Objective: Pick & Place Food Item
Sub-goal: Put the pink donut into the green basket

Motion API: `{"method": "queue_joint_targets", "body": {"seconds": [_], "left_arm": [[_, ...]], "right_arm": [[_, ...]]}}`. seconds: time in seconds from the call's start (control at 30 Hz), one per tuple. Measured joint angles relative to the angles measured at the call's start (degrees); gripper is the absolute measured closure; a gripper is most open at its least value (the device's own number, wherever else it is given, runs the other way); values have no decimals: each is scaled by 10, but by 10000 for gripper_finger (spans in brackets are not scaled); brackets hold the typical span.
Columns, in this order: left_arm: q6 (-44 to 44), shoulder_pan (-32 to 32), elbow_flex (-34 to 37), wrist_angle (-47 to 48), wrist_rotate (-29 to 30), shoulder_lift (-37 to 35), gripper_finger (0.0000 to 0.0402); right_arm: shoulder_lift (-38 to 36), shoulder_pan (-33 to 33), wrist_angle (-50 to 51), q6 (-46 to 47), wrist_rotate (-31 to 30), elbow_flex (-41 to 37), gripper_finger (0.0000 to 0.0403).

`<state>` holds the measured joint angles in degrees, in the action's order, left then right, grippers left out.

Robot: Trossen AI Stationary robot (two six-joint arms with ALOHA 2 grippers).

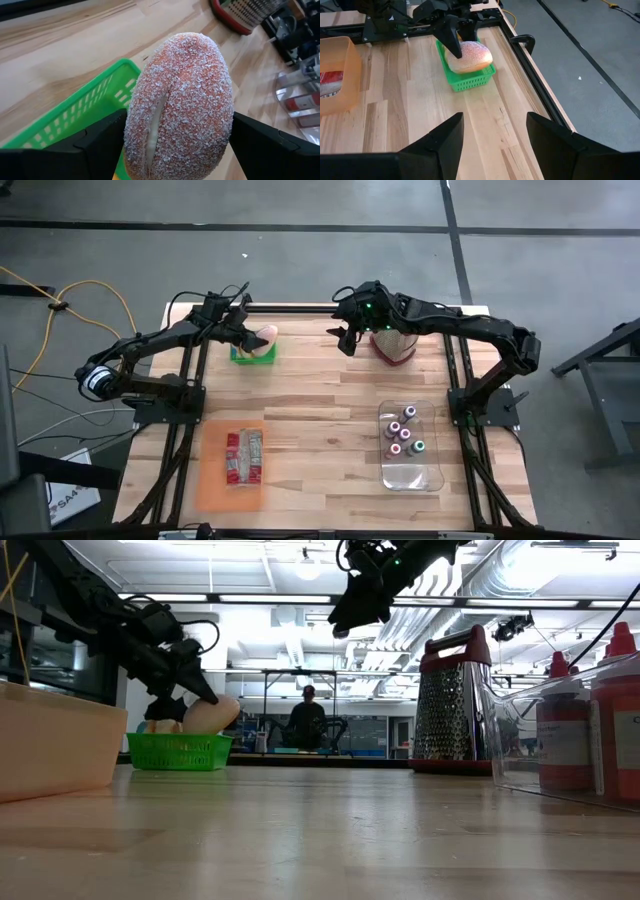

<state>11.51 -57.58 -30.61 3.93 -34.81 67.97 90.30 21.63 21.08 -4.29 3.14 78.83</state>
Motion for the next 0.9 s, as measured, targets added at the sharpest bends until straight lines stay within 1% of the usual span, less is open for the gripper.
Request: {"method": "queue_joint_targets", "body": {"seconds": [0.8,0.9], "left_arm": [[-39,-8,0,-1,-1,0,82],[-40,-8,0,-1,-1,0,77]], "right_arm": [[0,0,0,0,0,0,198],[0,0,0,0,0,0,198]]}}
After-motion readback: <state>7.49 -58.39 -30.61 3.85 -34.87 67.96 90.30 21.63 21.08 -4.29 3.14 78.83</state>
